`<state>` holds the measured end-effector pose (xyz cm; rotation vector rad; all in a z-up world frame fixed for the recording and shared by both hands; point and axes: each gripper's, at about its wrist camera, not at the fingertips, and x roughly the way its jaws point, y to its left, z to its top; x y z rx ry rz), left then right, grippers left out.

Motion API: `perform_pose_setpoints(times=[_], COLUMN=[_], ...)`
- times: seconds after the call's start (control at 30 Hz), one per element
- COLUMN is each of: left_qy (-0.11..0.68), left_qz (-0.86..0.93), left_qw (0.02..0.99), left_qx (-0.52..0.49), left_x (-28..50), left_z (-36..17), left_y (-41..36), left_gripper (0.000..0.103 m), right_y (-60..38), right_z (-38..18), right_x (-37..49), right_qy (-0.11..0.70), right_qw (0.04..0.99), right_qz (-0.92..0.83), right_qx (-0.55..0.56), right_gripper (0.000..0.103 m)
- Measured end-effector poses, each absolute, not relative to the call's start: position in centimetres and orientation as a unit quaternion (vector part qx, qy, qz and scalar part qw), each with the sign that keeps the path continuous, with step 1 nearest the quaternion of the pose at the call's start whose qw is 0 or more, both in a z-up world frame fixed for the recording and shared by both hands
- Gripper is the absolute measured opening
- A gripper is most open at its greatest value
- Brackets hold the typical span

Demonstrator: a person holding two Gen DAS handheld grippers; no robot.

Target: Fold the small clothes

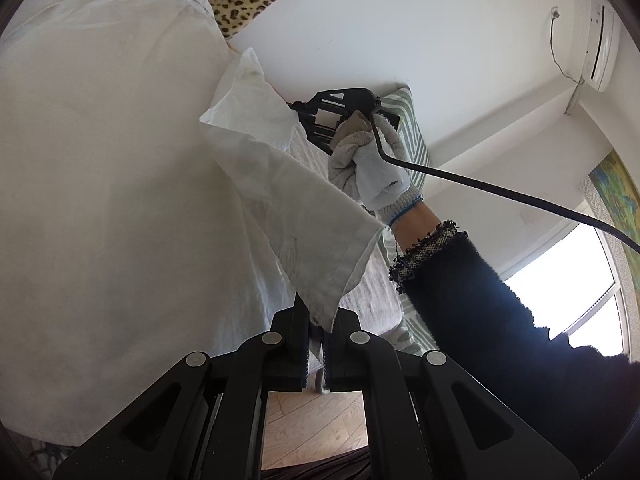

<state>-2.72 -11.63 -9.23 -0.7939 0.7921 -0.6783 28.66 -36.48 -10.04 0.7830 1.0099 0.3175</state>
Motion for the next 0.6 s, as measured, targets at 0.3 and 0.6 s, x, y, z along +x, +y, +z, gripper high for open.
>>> perform_pose_setpoints(times=[0.3, 0.6], left_qy=[0.387, 0.361], left_qz=[-0.320, -0.261], left_qw=[0.816, 0.857], left_qx=[-0.286, -0.257], left_x=[-4.5, -2.2], left_z=[-7.1, -5.1], left_y=[-8.8, -5.8], left_gripper=[0.012, 0.024], right_y=[-34.8, -34.6], right_z=[-9.5, -8.5], right_x=[27.5, 27.8], right_qy=[0.479, 0.487], right_qw=[0.788, 0.831], right_qz=[0.176, 0.126], right_qx=[0.344, 0.238], right_gripper=[0.059, 0.004])
